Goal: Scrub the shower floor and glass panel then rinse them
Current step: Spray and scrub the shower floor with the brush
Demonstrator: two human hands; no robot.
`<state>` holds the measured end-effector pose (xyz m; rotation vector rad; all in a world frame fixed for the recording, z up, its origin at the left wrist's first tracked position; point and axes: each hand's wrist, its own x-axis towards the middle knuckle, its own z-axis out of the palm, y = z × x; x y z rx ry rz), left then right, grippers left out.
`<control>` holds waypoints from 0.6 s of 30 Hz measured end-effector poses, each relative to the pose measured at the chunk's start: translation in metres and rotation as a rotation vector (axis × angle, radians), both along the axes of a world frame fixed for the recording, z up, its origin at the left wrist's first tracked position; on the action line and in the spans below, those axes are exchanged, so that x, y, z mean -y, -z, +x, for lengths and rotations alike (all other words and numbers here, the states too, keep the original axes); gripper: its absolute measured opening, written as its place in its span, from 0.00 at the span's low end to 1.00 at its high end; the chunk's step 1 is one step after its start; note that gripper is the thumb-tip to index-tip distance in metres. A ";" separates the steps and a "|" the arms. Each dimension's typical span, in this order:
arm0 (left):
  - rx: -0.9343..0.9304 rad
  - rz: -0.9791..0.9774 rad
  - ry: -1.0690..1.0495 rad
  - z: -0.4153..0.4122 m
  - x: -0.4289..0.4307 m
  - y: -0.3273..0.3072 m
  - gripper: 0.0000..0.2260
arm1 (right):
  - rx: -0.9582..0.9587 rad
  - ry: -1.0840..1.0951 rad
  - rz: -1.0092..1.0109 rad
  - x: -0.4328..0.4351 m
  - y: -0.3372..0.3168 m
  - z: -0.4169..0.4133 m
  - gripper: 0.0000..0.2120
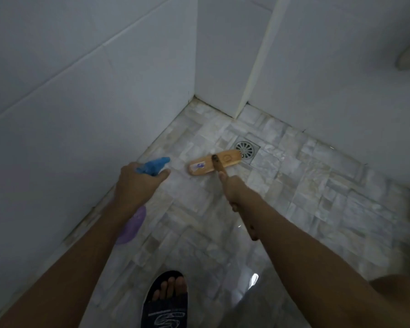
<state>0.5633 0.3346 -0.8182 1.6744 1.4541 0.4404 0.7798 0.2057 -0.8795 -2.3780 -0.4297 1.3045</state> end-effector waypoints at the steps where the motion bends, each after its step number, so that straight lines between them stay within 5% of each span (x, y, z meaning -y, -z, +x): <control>1: 0.001 -0.002 0.013 0.011 0.004 -0.001 0.19 | 0.004 0.050 0.004 0.005 -0.006 0.016 0.32; 5: 0.072 -0.029 0.067 0.048 0.012 -0.001 0.16 | 0.002 0.145 -0.047 0.037 -0.018 0.057 0.30; 12: -0.029 -0.069 0.237 0.100 0.027 0.007 0.29 | -0.084 0.317 -0.068 0.114 -0.014 0.037 0.29; 18: -0.055 -0.068 0.205 0.122 0.033 0.008 0.26 | -0.109 0.326 -0.014 0.076 -0.021 0.051 0.27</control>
